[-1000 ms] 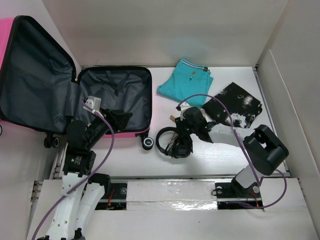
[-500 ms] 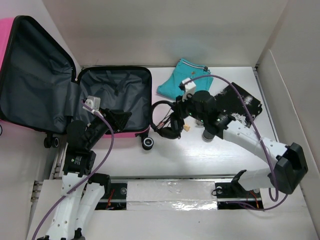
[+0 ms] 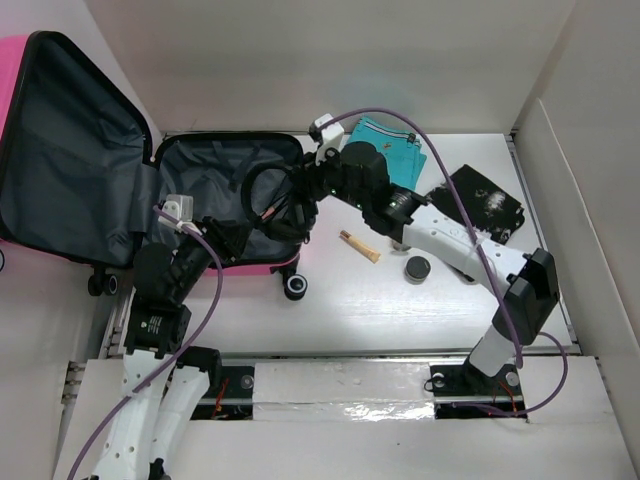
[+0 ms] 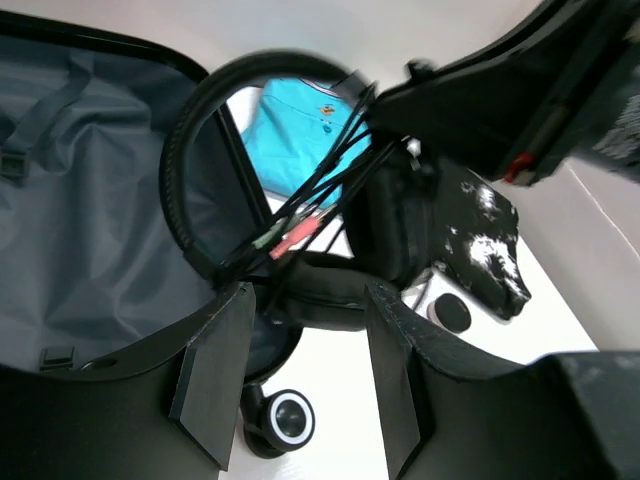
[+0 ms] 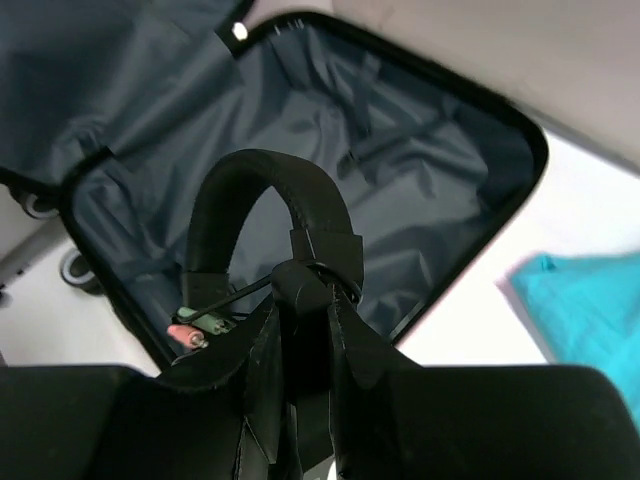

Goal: Pack the luggage

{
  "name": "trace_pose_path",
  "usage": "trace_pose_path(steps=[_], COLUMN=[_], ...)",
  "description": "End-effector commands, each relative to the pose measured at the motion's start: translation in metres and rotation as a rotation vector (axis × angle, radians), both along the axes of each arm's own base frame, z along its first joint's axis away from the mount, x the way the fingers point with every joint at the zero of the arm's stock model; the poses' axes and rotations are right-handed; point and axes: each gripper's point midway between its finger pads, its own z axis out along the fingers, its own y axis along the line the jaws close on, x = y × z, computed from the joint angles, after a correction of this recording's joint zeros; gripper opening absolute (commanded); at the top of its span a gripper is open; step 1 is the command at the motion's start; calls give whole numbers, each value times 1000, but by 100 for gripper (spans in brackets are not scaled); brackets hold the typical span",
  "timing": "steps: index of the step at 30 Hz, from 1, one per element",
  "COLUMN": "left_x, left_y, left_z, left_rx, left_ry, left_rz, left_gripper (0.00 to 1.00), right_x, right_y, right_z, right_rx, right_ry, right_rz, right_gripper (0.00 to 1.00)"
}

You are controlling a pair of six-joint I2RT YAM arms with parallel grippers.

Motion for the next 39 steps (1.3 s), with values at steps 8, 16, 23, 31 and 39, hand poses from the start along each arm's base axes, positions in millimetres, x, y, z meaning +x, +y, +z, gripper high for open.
trace_pose_path(steps=[8, 16, 23, 31, 39], left_x=[-1, -1, 3, 7, 8], left_y=[14, 27, 30, 25, 23], left_z=[37, 40, 34, 27, 21], left_rx=[-20, -22, -23, -25, -16], left_ry=[-88, -90, -75, -55, -39], left_rz=[86, 163, 180, 159, 147], left_gripper=[44, 38, 26, 9, 9], right_x=[9, 63, 76, 74, 54], right_y=[43, 131, 164, 123, -2], right_z=[85, -4, -65, -35, -32], right_rx=[222, 251, 239, 200, 85], right_ry=[-136, 2, 133, 62, -44], right_rz=[81, 157, 198, 131, -7], right_gripper=[0, 0, 9, 85, 8])
